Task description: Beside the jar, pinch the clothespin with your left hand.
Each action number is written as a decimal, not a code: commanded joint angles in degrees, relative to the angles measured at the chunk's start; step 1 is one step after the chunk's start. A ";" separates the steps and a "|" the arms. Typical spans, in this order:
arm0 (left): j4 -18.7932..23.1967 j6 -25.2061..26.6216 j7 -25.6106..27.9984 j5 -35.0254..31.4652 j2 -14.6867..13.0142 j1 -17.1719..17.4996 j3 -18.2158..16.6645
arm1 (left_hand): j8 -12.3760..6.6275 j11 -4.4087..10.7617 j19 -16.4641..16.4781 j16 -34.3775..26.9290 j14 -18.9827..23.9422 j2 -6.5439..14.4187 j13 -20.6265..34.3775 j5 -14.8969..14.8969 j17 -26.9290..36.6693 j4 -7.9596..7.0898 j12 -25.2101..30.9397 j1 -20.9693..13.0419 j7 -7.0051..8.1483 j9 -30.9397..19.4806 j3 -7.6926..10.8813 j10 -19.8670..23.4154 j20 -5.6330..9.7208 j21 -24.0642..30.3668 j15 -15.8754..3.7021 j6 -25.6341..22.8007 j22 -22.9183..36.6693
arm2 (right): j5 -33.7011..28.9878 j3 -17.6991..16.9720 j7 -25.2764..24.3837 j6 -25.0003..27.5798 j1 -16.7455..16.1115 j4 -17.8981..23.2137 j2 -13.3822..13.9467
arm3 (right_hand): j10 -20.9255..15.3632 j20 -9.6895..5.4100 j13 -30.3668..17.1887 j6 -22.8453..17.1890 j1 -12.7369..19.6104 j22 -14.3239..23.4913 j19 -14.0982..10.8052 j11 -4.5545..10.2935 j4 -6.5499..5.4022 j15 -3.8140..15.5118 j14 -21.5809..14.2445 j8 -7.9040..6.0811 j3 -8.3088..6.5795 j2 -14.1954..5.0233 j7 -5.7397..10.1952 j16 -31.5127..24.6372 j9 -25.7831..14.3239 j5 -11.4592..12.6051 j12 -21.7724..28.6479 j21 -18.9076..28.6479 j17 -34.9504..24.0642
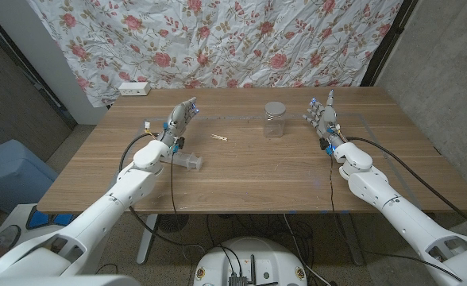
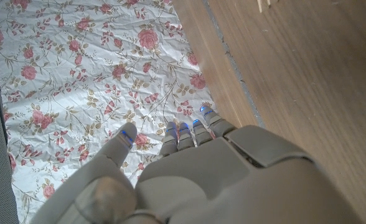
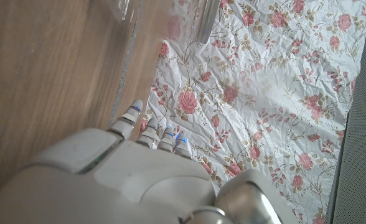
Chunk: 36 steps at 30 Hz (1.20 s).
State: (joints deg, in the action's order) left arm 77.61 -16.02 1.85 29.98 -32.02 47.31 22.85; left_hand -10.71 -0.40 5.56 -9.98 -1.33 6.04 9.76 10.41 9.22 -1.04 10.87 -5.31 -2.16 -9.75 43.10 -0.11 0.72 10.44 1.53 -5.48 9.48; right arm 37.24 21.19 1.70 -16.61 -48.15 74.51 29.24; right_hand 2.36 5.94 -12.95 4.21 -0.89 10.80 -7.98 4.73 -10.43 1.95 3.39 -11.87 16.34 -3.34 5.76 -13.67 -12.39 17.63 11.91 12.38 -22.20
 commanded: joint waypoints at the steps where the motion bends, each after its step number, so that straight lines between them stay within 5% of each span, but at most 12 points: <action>1: -0.73 -1.50 1.38 -6.06 -1.73 -2.19 1.41 | -0.63 0.94 0.06 -0.03 0.04 3.21 0.14 -0.06 0.21 1.44 0.20 -1.22 0.58 -0.17 0.39 0.35 0.00 0.31 -0.18 -1.82 0.15 | -0.01 0.01 0.03 -0.03 0.02 -0.05 -0.03 | -0.06 0.06 -0.10 0.16 -0.08 0.25 -0.36 0.41 0.02 2.03 0.54 -0.33 0.27 -4.05 0.41 -0.35 -0.11 0.30 0.41 0.25 -0.14; 17: -2.69 -4.98 5.65 -20.50 -4.15 -5.41 4.95 | -0.82 3.41 -0.01 -0.35 1.65 3.17 0.17 -0.23 0.22 8.33 0.65 -6.13 1.65 -0.17 1.75 3.05 0.52 0.22 -1.50 -5.79 0.05 | 0.00 0.00 -0.02 0.02 -0.03 0.07 0.00 | -0.03 0.06 -0.10 0.13 -0.08 0.25 -0.36 0.48 0.01 1.89 0.47 -0.34 0.27 -4.06 0.44 -0.37 -0.11 0.29 0.40 0.25 -0.14; 28: 1.82 0.87 9.63 -27.18 -7.16 -4.11 5.48 | -1.67 3.24 0.04 -0.23 2.26 2.78 0.20 0.02 0.22 11.35 0.75 -9.23 1.57 -0.21 2.27 4.75 0.91 0.13 -1.45 -9.63 0.00 | 0.01 -0.01 -0.03 0.05 -0.03 0.10 0.01 | -0.02 0.07 -0.10 0.13 -0.07 0.25 -0.35 0.39 0.02 1.99 0.52 -0.33 0.27 -4.05 0.41 -0.35 -0.11 0.30 0.40 0.24 -0.14; 36: 1.76 0.14 10.64 -33.84 -9.48 -5.39 7.14 | -1.87 4.28 0.44 -0.24 2.99 1.95 0.22 0.25 0.22 12.17 0.54 -11.60 3.14 -0.23 2.54 5.25 1.04 0.17 -1.63 -11.59 -0.05 | 0.01 0.00 -0.02 0.05 -0.02 0.08 0.01 | -0.05 0.04 -0.10 0.09 -0.07 0.25 -0.37 0.40 0.02 1.99 0.52 -0.35 0.28 -4.04 0.39 -0.35 -0.11 0.29 0.41 0.25 -0.15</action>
State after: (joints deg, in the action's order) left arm 78.13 -16.97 10.26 4.17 -38.64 42.68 28.34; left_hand -12.38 3.38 5.75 -9.98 1.25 8.03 9.74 10.41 9.20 10.64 11.26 -15.99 0.52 -9.74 45.48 4.91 1.35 10.43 0.00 -16.73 9.33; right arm 37.24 21.20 1.68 -16.57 -48.17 74.57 29.24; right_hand 2.36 5.93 -12.93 4.21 -0.89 10.80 -7.97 4.72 -10.43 1.94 3.38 -11.86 16.34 -3.33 5.75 -13.67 -12.38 17.63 11.91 12.38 -22.19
